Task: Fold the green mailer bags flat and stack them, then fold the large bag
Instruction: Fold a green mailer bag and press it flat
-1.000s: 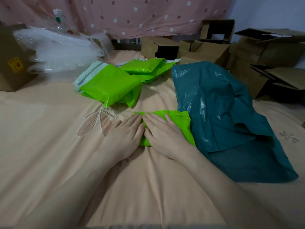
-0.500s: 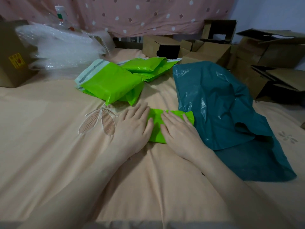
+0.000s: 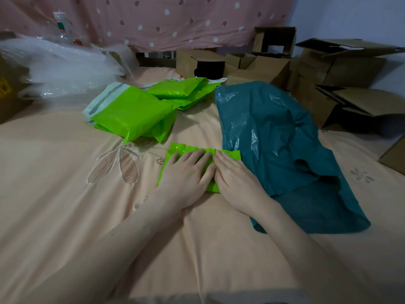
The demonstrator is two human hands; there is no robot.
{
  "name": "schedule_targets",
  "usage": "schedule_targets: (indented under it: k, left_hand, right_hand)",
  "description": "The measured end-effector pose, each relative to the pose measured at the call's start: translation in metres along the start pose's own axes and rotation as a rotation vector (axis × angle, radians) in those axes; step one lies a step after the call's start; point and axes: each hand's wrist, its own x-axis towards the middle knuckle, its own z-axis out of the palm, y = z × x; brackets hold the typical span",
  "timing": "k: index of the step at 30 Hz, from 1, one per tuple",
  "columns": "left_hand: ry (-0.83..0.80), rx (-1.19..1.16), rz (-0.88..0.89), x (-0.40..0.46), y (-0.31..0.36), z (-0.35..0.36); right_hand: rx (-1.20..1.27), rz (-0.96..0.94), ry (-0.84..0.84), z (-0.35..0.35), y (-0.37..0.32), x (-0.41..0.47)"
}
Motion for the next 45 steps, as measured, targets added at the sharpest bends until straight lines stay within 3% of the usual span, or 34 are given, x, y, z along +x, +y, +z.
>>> schedule_targets:
  k: [4, 7, 14, 19, 24, 26, 30, 33, 37, 45]
  left_hand:
    - [-0.017, -0.030, 0.087, 0.002, 0.007, 0.005]
    - [-0.052, -0.007, 0.067, 0.004, 0.006, 0.007]
    - [-0.077, 0.007, 0.122, 0.008, 0.013, 0.009]
    - [-0.103, -0.011, 0.119, 0.007, 0.011, 0.011]
    - [-0.116, -0.009, 0.136, 0.005, 0.011, 0.008]
    - [-0.057, -0.015, 0.083, 0.002, 0.007, 0.006]
    - [0.171, -0.037, -0.224, -0.007, -0.019, -0.010]
    - [0.141, -0.021, -0.334, -0.016, -0.037, -0.020]
    - [0.053, -0.257, -0.304, -0.023, -0.037, -0.017]
    - [0.324, -0.829, -0.329, -0.016, -0.030, -0.026]
  right_hand:
    - [0.078, -0.020, 0.010, 0.001, 0.006, -0.002]
    - [0.159, 0.074, 0.015, 0.000, 0.013, -0.007]
    - [0.037, 0.079, -0.021, 0.003, 0.015, -0.010]
    - [-0.001, 0.111, 0.045, 0.004, 0.015, -0.016]
    - [0.050, 0.096, 0.005, 0.002, 0.017, -0.018]
    - [0.060, 0.108, 0.065, -0.001, 0.014, -0.022]
    - [-0.052, 0.206, 0.370, -0.009, 0.011, -0.029]
    - [-0.043, 0.245, 0.360, -0.006, 0.007, -0.029]
    - [0.134, 0.277, 0.327, -0.004, -0.001, -0.023]
    - [0.701, 0.266, 0.476, -0.012, -0.004, -0.017]
